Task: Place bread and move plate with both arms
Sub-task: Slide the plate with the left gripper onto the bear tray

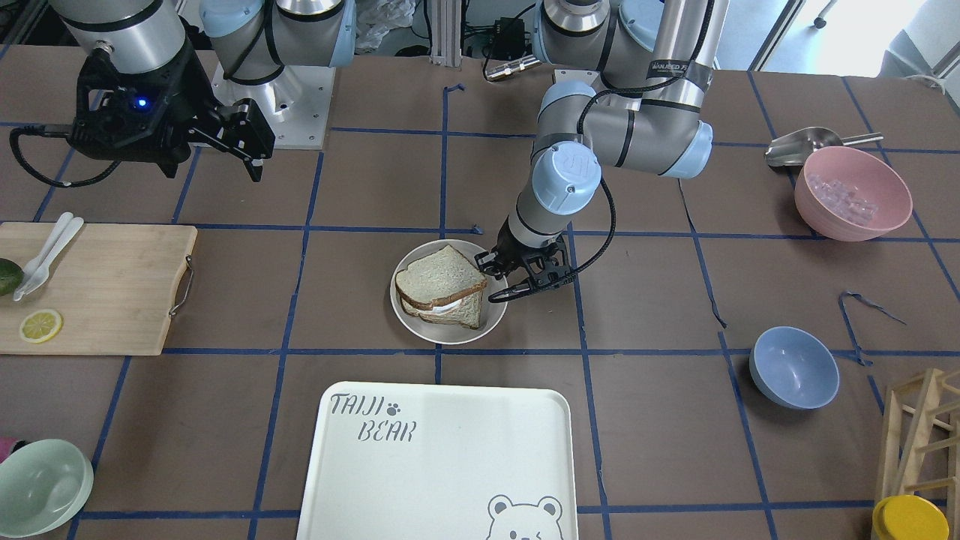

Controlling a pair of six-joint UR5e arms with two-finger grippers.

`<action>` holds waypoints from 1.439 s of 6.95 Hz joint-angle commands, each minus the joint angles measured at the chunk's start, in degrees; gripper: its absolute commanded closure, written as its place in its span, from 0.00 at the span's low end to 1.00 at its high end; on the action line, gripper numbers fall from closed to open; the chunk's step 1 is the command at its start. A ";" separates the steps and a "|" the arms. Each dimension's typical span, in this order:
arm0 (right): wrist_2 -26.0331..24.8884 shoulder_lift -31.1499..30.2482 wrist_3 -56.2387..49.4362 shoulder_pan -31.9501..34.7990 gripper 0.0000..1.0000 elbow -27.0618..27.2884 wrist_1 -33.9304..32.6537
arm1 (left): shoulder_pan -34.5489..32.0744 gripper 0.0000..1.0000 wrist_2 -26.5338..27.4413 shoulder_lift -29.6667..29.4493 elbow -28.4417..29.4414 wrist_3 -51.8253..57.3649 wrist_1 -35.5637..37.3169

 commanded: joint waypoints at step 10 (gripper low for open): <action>-1.25 0.21 0.00 0.03 0.00 1.40 -1.29 | 8.73 1.00 -11.25 -14.10 28.54 10.41 -2.24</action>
